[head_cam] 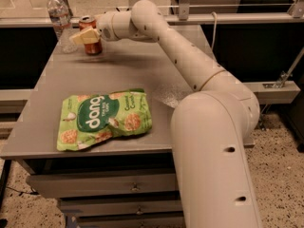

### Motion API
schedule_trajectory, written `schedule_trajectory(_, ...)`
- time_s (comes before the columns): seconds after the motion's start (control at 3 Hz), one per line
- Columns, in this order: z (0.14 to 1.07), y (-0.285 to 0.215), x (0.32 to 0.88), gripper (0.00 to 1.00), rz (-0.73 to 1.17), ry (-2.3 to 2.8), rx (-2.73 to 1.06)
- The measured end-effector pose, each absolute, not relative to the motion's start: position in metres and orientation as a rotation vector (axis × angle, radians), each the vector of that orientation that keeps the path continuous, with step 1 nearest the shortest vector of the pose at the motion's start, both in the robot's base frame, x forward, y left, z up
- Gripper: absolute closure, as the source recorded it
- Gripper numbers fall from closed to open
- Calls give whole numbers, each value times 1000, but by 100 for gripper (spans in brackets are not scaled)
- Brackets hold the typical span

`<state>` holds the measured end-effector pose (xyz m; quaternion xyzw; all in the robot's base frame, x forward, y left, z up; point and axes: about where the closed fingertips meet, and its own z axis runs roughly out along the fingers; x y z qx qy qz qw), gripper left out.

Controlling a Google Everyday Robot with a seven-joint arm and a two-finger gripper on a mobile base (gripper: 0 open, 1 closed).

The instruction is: Move coke can near water bottle

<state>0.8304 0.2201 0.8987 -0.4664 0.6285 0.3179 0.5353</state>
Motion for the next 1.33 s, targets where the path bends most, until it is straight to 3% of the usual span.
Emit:
schedule_trajectory(0.67,897,207,833,0,737,1510,-1105)
schedule_trajectory(1.33,906,95,844,0,670,1557,-1038)
